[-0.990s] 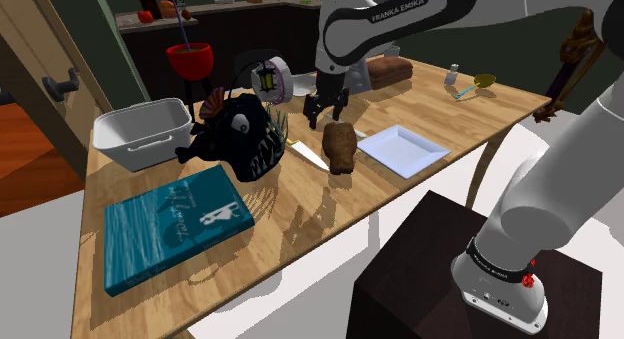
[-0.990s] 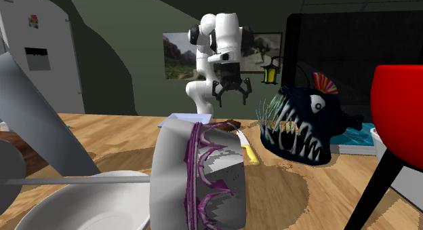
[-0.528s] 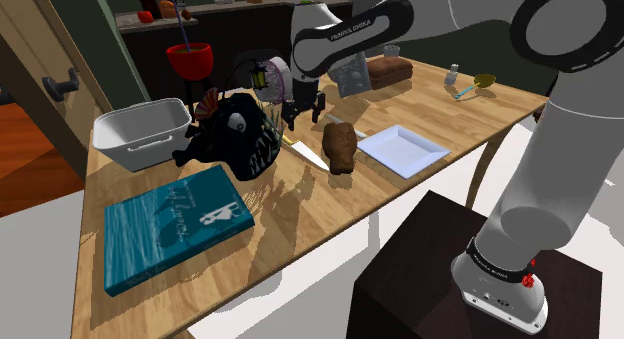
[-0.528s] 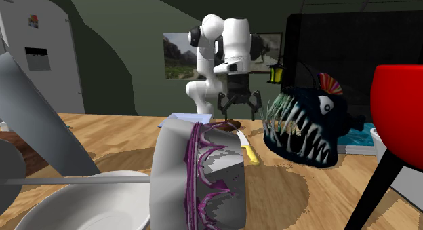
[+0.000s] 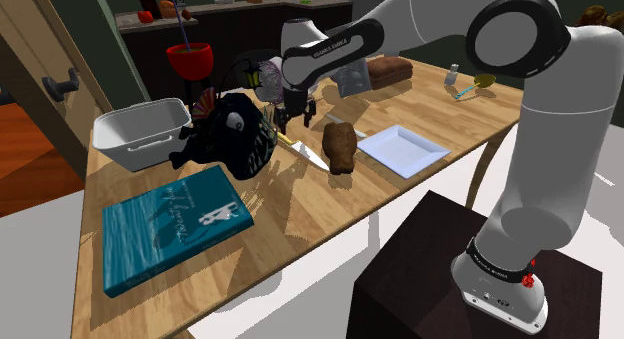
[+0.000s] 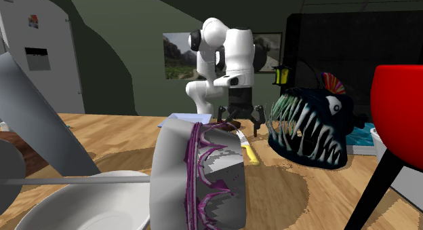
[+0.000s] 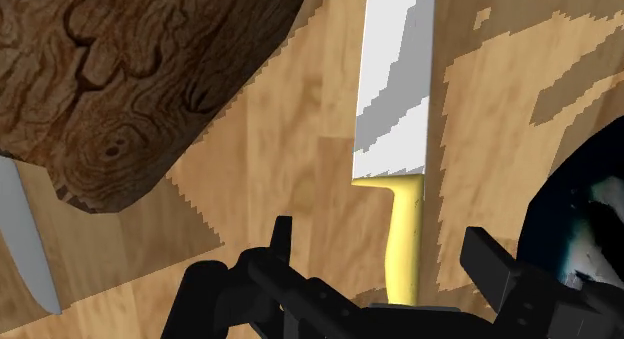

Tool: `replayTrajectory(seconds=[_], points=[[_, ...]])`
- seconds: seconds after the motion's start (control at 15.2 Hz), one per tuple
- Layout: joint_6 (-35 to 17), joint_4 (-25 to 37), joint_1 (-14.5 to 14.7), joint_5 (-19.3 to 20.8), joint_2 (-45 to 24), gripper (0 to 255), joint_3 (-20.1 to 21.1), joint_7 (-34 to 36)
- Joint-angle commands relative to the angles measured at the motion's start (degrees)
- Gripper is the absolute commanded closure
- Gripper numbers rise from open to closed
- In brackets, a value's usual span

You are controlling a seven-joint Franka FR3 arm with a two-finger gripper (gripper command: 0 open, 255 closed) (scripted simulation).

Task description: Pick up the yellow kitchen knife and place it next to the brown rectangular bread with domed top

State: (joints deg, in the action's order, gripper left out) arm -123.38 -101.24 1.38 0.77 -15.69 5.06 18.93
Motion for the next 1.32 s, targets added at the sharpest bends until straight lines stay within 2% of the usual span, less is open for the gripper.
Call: replayTrajectory(seconds=[0.0,0.66,0.73,1.25], points=[[-1.4,-0.8,0.7,-0.1,-1.8,0,0.6,0.1],[-2.4,-1.2,1.0,-0.1,-2.4,0,0.3,0.1],[-2.6,-1.3,0.8,-0.2,-2.5,255,0.3,-0.2],[-2.2,-0.7,1.0,-0.1,-2.6,255,0.4,0.1]])
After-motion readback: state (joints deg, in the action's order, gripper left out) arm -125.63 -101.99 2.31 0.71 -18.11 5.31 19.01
